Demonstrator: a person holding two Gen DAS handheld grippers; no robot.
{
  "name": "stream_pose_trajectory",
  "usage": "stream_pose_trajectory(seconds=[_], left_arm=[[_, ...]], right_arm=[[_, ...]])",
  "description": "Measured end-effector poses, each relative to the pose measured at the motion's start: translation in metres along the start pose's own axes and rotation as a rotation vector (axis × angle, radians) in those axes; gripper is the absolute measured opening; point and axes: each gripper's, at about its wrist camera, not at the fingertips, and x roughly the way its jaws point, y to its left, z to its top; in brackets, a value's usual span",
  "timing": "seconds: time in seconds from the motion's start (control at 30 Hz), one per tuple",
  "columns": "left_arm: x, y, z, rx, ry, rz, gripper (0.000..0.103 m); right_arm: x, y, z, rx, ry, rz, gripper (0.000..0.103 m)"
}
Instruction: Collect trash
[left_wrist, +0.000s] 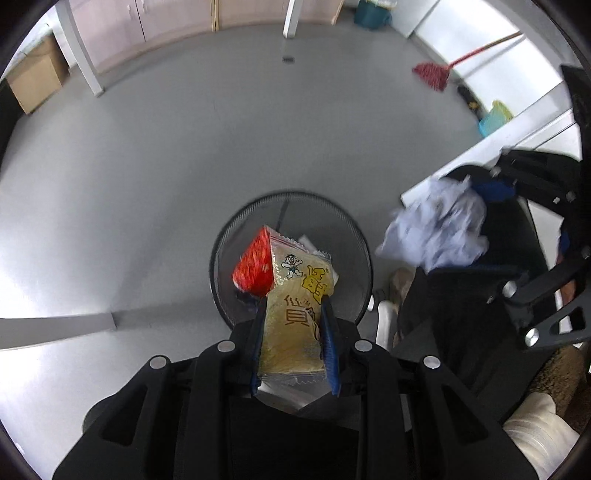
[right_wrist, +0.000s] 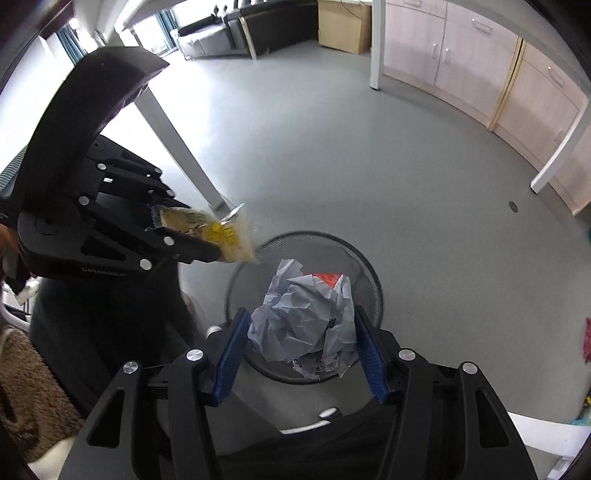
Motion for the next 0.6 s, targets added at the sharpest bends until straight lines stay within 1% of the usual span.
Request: stream_pose_trajectory(seconds=[0.03, 0.07, 0.1, 0.13, 0.17, 0.2, 0.23, 0.27, 0.3, 0.4, 0.5, 0.6], left_arm=[[0.003, 0.001, -0.001, 0.004, 0.007, 0.009, 0.027], [0.004, 0.000, 0.000, 0.014, 0.007, 0.011, 0.029], [0.003, -0.001, -0.001, 0.022, 0.005, 0.002, 0.034], [0.002, -0.004, -0.004, 0.027, 0.006, 0.002, 0.067], [0.001, -0.005, -0.005, 0.030, -0.003, 0.027, 0.100], [0.002, -0.006, -0.006, 0.042, -0.006, 0.051, 0.095], [0.003, -0.006, -0.005, 0.048, 0.001, 0.066, 0.096], [0.000, -0.004, -0.006, 0.037, 0.002, 0.061, 0.098], [-0.001, -0.002, -0.006, 0.025, 0.004, 0.055, 0.098], [-0.007, -0.005, -0.008, 0.042, -0.011, 0.054, 0.098], [-0.017, -0.008, -0.014, 0.047, -0.031, 0.029, 0.098], [-0.022, -0.011, -0.018, 0.055, -0.036, 0.029, 0.098]], right_arm=[[0.003, 0.000, -0.001, 0.005, 0.002, 0.007, 0.059], [0.003, -0.003, -0.002, 0.016, 0.004, 0.017, 0.062], [0.004, -0.004, -0.003, 0.023, 0.006, 0.022, 0.064], [0.004, -0.006, -0.003, 0.026, 0.005, 0.021, 0.067], [0.003, -0.003, 0.000, 0.023, 0.006, 0.012, 0.078], [0.002, -0.001, 0.001, 0.016, 0.006, -0.003, 0.088], [0.006, 0.000, 0.002, 0.010, 0.006, -0.015, 0.092], [0.006, 0.001, 0.002, 0.004, 0.006, -0.023, 0.097], [0.006, 0.002, 0.002, 0.001, 0.012, -0.017, 0.099], [0.003, 0.004, -0.002, -0.004, 0.013, -0.026, 0.099], [0.003, 0.007, -0.002, -0.005, 0.010, -0.025, 0.099], [0.003, 0.006, -0.006, -0.007, -0.001, -0.028, 0.100]])
